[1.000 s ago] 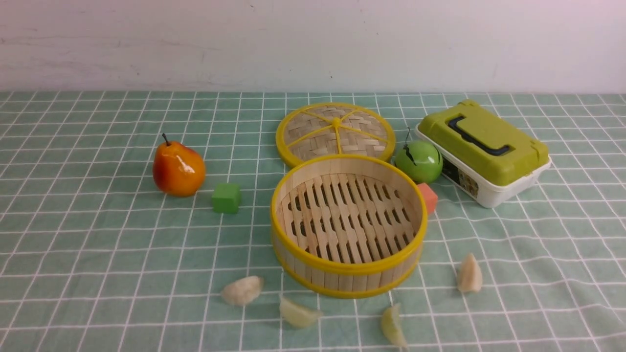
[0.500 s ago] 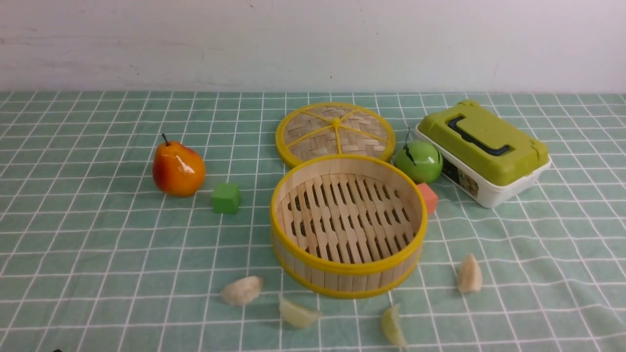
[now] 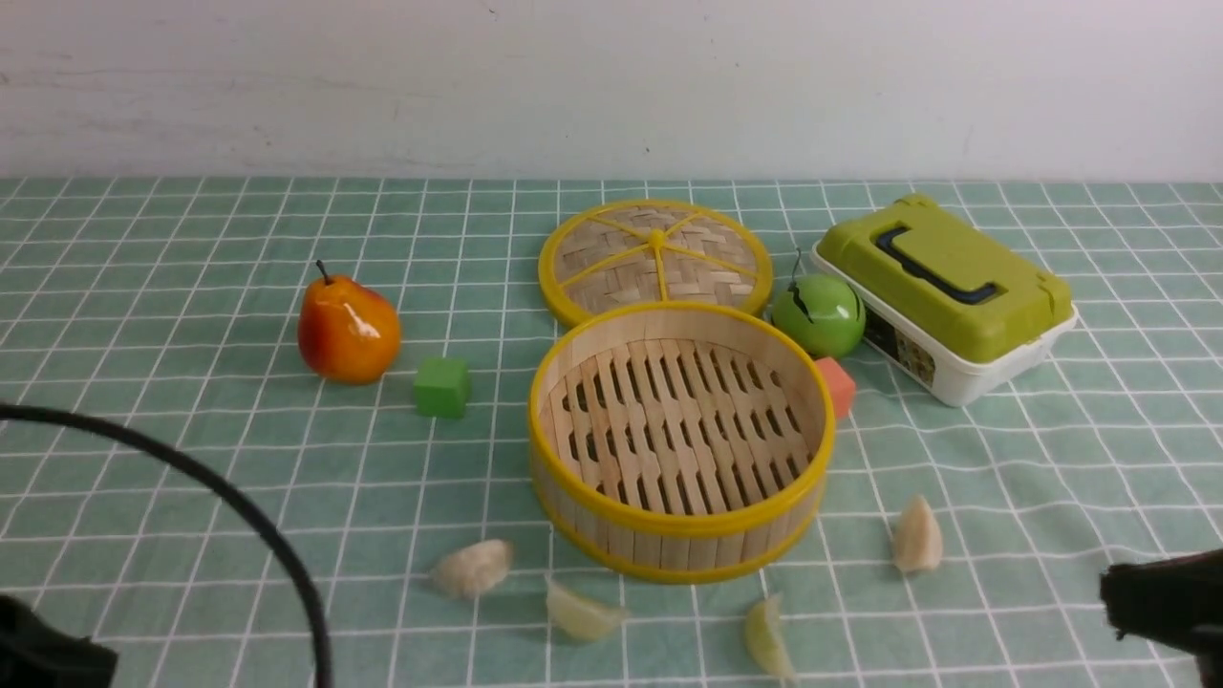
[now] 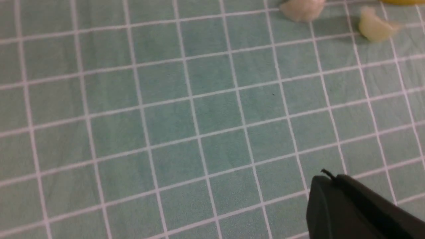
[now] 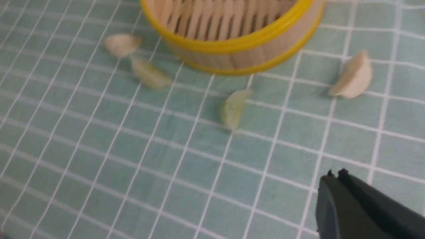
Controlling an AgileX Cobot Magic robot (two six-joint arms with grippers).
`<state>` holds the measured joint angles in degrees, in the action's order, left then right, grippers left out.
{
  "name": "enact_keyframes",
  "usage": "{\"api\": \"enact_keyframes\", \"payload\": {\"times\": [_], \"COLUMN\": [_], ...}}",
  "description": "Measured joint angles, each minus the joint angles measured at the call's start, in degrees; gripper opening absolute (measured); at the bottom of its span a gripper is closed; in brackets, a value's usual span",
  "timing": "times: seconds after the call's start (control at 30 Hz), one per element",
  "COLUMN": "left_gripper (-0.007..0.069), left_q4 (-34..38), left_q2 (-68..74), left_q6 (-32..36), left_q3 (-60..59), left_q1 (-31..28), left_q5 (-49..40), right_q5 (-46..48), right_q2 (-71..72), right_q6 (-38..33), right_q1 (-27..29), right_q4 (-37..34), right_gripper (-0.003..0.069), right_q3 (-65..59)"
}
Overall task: Put the dumplings into the steamer on the table with the blue tablecloth.
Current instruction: 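Reach for and grasp a dumpling on the table with the left gripper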
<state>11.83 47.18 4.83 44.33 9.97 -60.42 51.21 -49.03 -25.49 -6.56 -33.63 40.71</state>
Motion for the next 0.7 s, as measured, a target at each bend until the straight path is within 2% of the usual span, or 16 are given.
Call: {"api": "enact_keyframes", "payload": {"times": [0.17,0.27,0.3,0.33,0.37,0.4,0.43,0.47,0.53,0.63,0.7], "left_gripper": [-0.0013,0.0009,0.0058,0.0074,0.0139,0.016,0.0262,0.0296,0.0412,0.0512,0.0538], "left_q4": [-4.54,-6.26,-7.28,-7.49,-8.15,-8.28,-8.66,-8.64,-8.94,-10.01,-10.52], "left_q2": [12.58,18.44,22.65,23.16,27.33,28.37,32.48,34.52,40.03,46.65,50.44], "left_q6": [1.02,1.65,2.56,2.91,4.01,4.29,5.05,5.2,5.52,6.18,7.31], "left_q3": [7.0,9.79,11.59,12.0,13.4,13.76,15.14,15.8,17.67,19.92,21.13], "left_q1": [8.08,10.99,12.7,13.17,14.6,14.95,16.11,16.28,16.57,16.63,16.63], "left_q5": [0.27,1.66,3.22,3.42,5.53,6.12,8.76,10.13,14.0,18.37,20.55], "right_q5": [3.24,3.12,2.75,2.64,1.98,1.78,1.41,1.37,1.36,1.36,1.36], "right_q2": [-5.18,-5.85,-6.0,-6.0,-6.0,-6.0,-6.0,-6.0,-6.0,-6.0,-6.0], "right_q6": [-0.38,-0.4,-0.4,-0.4,-0.4,-0.4,-0.4,-0.4,-0.4,-0.4,-0.4], "right_q1": [-7.42,-8.72,-8.96,-8.96,-8.96,-8.96,-8.96,-8.96,-8.96,-8.96,-8.96], "right_q4": [3.5,4.48,4.89,4.89,5.11,5.17,5.22,5.22,5.22,5.22,5.22], "right_gripper": [-0.002,-0.002,-0.002,-0.0019,-0.0019,-0.0019,-0.0019,-0.0018,-0.0016,-0.0015,-0.0014], "right_q3": [2.91,2.97,2.97,2.97,2.97,2.97,2.97,2.97,2.97,2.97,2.97]}}
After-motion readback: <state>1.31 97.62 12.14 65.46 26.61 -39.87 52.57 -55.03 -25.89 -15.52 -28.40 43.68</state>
